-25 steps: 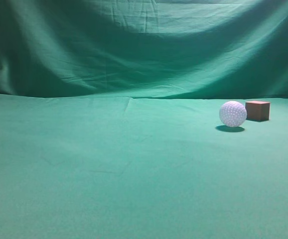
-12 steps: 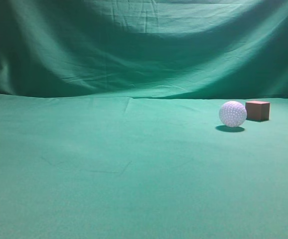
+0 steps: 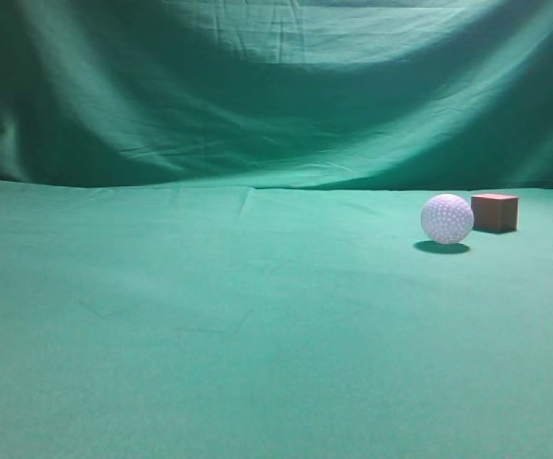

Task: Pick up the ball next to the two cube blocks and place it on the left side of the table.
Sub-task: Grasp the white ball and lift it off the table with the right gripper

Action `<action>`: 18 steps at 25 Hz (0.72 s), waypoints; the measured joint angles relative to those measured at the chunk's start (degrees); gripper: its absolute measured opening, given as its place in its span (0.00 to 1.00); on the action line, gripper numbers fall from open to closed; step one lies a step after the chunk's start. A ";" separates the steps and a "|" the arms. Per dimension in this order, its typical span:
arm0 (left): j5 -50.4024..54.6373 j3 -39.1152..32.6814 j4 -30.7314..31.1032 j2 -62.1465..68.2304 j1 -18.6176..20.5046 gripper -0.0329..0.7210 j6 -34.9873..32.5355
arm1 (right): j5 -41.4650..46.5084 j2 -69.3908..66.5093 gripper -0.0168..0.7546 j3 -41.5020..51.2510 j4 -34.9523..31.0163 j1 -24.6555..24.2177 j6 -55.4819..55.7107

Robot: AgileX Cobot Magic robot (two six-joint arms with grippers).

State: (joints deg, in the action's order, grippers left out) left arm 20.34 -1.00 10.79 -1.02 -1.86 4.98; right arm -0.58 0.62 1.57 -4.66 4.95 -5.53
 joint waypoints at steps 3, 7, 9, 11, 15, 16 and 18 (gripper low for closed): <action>0.00 0.00 0.00 0.00 0.00 0.04 0.00 | -6.55 0.00 0.02 0.00 -0.60 0.00 6.68; 0.00 0.00 0.00 0.00 0.00 0.04 0.00 | -2.00 0.00 0.02 -2.44 -0.86 0.00 11.19; 0.00 0.00 0.00 0.00 0.00 0.04 0.00 | 5.67 -1.39 0.02 -6.93 -0.61 0.00 10.87; 0.00 0.00 0.00 0.00 0.00 0.04 0.00 | 13.85 -5.18 0.02 -12.33 -0.51 0.00 9.54; 0.00 0.00 0.00 0.00 0.00 0.04 0.00 | 28.63 -16.47 0.02 -21.93 -0.28 0.00 8.39; 0.00 0.00 0.00 0.00 0.00 0.04 0.00 | 30.84 -19.60 0.02 -24.15 -0.28 0.00 7.65; 0.00 0.00 0.00 0.00 0.00 0.04 0.00 | 33.88 -24.98 0.02 -27.80 -0.21 0.00 6.77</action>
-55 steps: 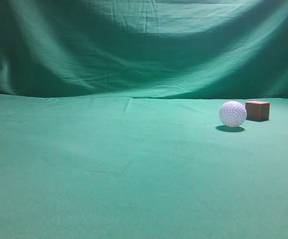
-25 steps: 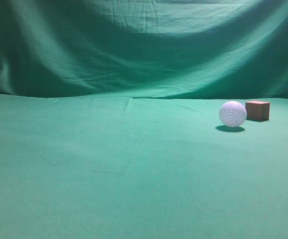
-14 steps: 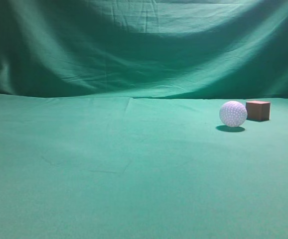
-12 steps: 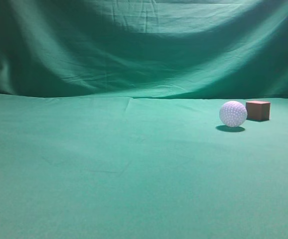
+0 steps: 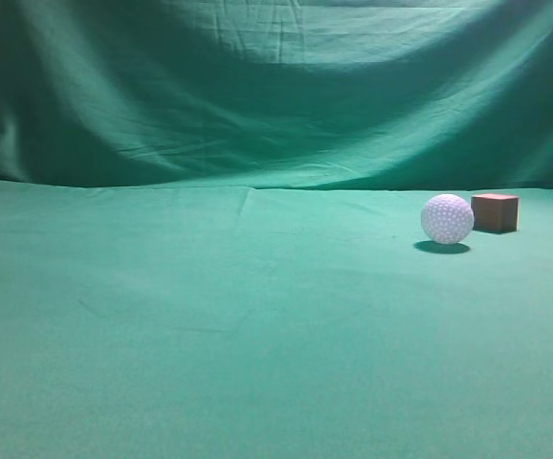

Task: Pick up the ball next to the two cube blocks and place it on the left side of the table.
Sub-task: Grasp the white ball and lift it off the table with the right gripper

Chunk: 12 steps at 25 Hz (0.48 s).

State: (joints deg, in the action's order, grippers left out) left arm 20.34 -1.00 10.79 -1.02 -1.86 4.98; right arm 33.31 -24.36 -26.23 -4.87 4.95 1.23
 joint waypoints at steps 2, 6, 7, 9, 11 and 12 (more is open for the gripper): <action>0.00 0.00 0.00 0.00 0.00 0.04 0.00 | 1.53 -4.65 0.02 -3.22 0.14 0.73 -1.20; 0.00 0.00 0.00 0.00 0.00 0.04 0.00 | 2.35 -13.56 0.02 -8.49 0.20 3.70 -6.94; 0.00 0.00 0.00 0.00 0.00 0.04 0.00 | 3.18 -16.09 0.02 -9.94 0.20 4.71 -7.47; 0.00 0.00 0.00 0.00 0.00 0.04 0.00 | 5.31 -21.44 0.02 -12.79 0.20 6.80 -8.72; 0.00 0.00 0.00 0.00 0.00 0.04 0.00 | 7.31 -26.47 0.02 -15.66 0.20 9.29 -9.37; 0.00 0.00 0.00 0.00 0.00 0.04 0.00 | 7.57 -29.17 0.02 -16.80 0.20 10.36 -9.60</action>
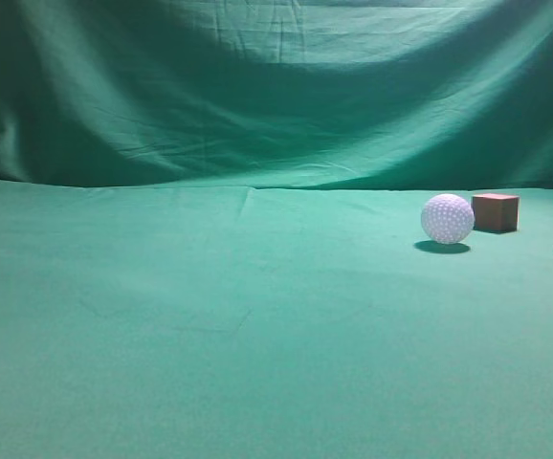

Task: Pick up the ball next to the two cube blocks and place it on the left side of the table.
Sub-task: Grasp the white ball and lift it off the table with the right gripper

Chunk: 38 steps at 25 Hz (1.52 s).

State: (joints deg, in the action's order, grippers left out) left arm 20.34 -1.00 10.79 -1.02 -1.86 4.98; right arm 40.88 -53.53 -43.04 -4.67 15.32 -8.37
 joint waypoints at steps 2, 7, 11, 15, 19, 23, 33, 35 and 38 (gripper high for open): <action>0.00 0.00 0.00 0.00 0.00 0.04 0.00 | -0.40 -4.63 0.02 -1.63 0.08 2.53 -0.51; 0.00 0.00 0.00 0.00 0.00 0.04 0.00 | -6.64 -16.19 0.02 -4.09 0.08 6.49 -0.64; 0.00 0.00 0.00 0.00 0.00 0.04 0.00 | -8.96 -25.24 0.19 -8.06 -2.86 6.89 -0.67; 0.00 0.00 0.00 0.00 0.00 0.04 0.00 | -8.72 -33.64 0.58 -13.13 -5.87 6.89 -0.67; 0.00 0.00 0.00 0.00 0.00 0.04 0.00 | -8.50 -40.70 0.84 -17.80 -6.53 6.89 -0.79; 0.00 0.00 0.00 0.00 0.00 0.04 0.00 | -8.38 -46.65 0.83 -21.02 -6.65 6.89 -0.88; 0.00 0.00 0.00 0.00 0.00 0.04 0.00 | -10.20 -54.07 0.70 -22.58 -6.65 6.89 -1.97; 0.00 0.00 0.00 0.00 0.00 0.04 0.00 | -10.58 -54.99 0.62 -22.58 -6.65 6.89 -2.63; 0.00 0.00 0.00 0.00 0.00 0.04 0.00 | -10.91 -55.37 0.43 -22.80 -6.65 6.89 -3.10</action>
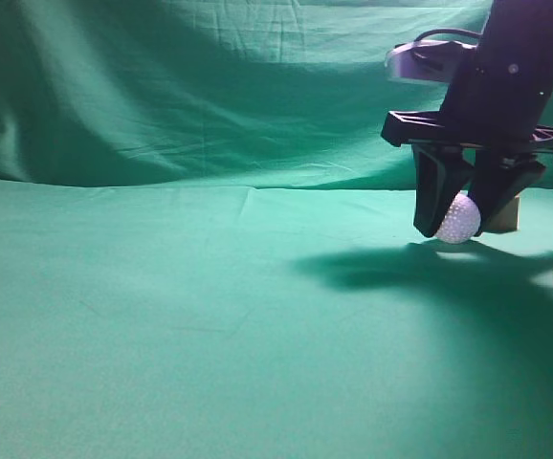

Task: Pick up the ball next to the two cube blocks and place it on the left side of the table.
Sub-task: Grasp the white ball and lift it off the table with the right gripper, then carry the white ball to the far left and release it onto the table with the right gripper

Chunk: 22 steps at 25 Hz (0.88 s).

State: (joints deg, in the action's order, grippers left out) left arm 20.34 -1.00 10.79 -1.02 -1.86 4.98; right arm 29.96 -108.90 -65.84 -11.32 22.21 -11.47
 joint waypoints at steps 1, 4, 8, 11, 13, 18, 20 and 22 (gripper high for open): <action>0.00 0.00 0.00 0.00 0.00 0.04 0.00 | 0.15 -0.08 0.43 -0.63 0.00 0.00 0.00; 0.00 0.00 0.00 0.00 0.00 0.04 0.00 | 2.43 -0.21 0.43 -3.95 -0.64 0.00 -0.22; 0.00 0.00 0.00 0.00 0.00 0.04 0.00 | 3.94 -0.21 0.43 -11.81 -6.14 0.54 -0.46; 0.00 0.00 0.00 0.00 0.00 0.04 0.00 | 3.94 -1.78 0.43 -20.09 -10.90 4.03 -2.50; 0.00 0.00 0.00 0.00 0.00 0.04 0.00 | 4.07 -4.80 0.43 -26.90 -12.56 7.70 -3.17; 0.00 0.00 0.00 0.00 0.00 0.04 0.00 | 7.46 -18.23 0.43 -46.93 -13.42 17.23 -3.41; 0.00 0.00 0.00 0.00 0.00 0.04 0.00 | 9.09 -23.95 0.43 -53.75 -13.42 20.02 -3.41; 0.00 0.00 0.00 0.00 0.00 0.04 0.00 | 9.87 -28.53 0.43 -59.89 -13.42 22.49 -3.41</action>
State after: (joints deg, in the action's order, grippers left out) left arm 20.34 -1.00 10.79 -1.02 -1.86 4.98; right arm 39.84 -137.43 -125.73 -24.74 44.69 -14.88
